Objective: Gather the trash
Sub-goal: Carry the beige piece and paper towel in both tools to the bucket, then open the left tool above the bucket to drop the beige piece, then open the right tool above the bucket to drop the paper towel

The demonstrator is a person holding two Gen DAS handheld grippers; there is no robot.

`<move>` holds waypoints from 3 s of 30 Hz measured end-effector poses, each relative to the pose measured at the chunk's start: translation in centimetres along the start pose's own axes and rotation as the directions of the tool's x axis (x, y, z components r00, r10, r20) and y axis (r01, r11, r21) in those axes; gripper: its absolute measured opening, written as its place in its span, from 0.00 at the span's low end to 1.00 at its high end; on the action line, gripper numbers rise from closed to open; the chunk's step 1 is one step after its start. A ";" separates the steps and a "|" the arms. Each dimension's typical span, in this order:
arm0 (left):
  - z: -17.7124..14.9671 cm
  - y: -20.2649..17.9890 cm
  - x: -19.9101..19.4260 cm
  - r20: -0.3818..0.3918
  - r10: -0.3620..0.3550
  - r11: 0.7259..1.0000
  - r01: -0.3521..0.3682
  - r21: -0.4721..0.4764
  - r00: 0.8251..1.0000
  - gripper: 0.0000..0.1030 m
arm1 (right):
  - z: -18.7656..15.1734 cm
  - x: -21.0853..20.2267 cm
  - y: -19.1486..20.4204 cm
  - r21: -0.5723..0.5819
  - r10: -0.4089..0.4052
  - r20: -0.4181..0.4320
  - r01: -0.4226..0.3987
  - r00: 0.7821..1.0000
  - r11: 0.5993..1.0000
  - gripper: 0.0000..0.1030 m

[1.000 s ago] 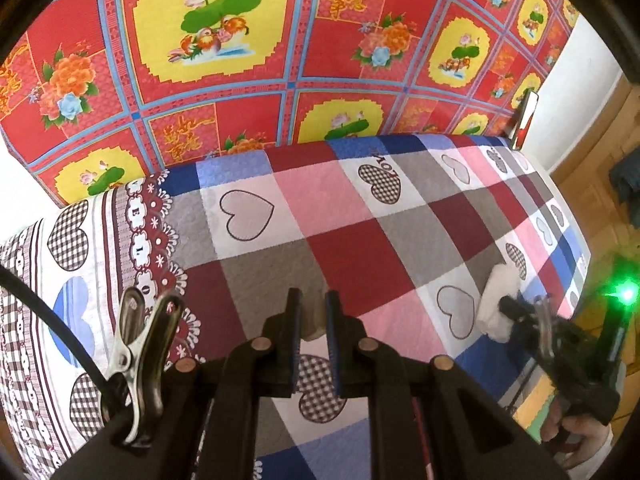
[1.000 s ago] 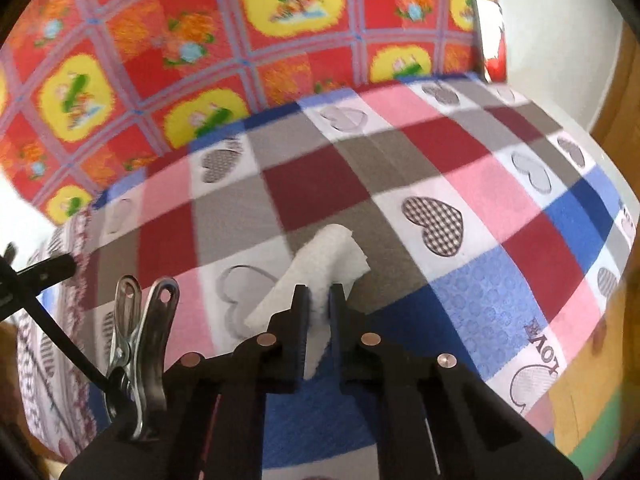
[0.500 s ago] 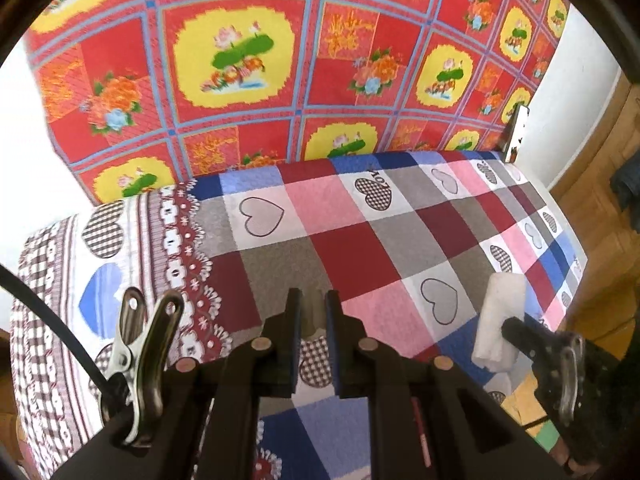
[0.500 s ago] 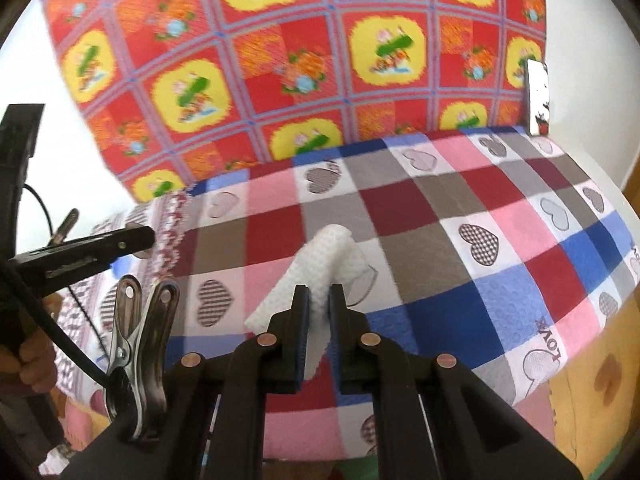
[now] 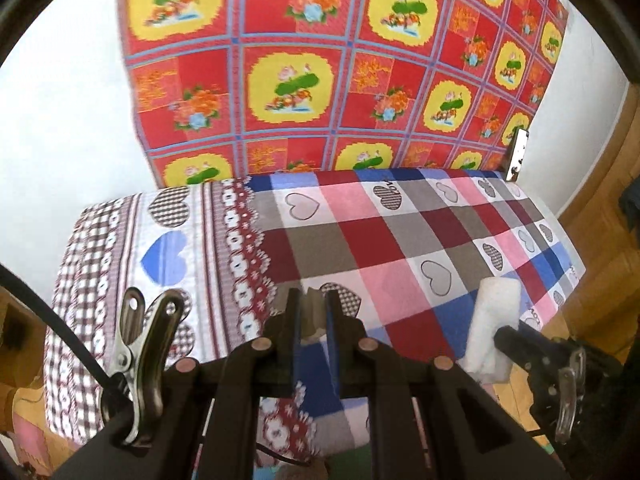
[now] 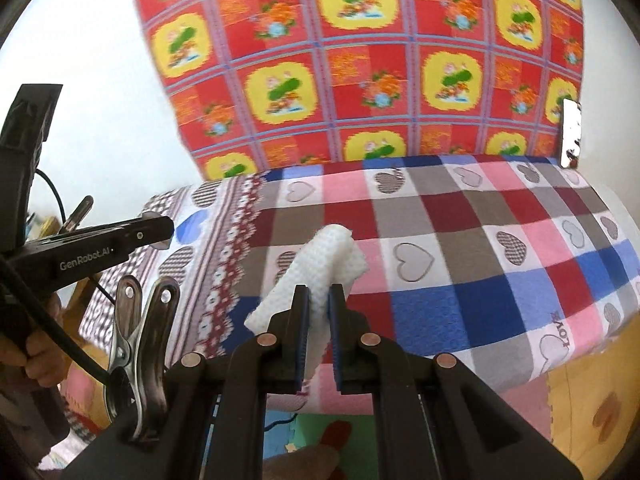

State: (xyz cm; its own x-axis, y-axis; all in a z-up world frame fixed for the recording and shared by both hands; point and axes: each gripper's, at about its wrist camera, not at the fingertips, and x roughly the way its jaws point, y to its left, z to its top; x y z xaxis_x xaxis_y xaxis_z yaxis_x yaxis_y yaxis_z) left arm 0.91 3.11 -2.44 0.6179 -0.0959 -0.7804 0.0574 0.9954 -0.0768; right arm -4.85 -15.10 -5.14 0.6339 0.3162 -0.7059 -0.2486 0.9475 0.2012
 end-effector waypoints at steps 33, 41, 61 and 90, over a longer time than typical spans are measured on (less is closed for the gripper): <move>-9.9 23.2 -11.6 0.009 0.302 0.882 -0.276 -0.381 0.953 0.11 | -0.2 3.9 25.6 -0.334 0.326 -0.113 -0.345 0.938 0.877 0.11; -12.2 33.3 -11.3 -0.034 0.322 0.855 -0.306 -0.420 0.946 0.11 | 0.8 7.5 34.4 -0.344 0.338 -0.143 -0.367 0.930 0.864 0.11; -17.6 52.5 2.8 -0.161 0.151 0.851 -0.211 -0.481 0.975 0.12 | 0.7 21.8 48.1 -0.421 0.241 -0.337 -0.375 0.910 0.826 0.11; -18.2 57.2 10.5 -0.286 0.006 0.849 -0.156 -0.505 0.958 0.46 | -0.3 30.7 52.4 -0.397 0.195 -0.436 -0.382 0.879 0.835 0.11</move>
State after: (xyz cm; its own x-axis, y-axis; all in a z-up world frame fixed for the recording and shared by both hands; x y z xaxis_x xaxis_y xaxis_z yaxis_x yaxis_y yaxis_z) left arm -3.55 59.03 -26.33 0.3684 -0.0868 -0.9256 -0.4431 0.8589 -0.2570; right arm 1.39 44.29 -16.43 0.1896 0.4416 -0.8770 -0.7399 0.6514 0.1680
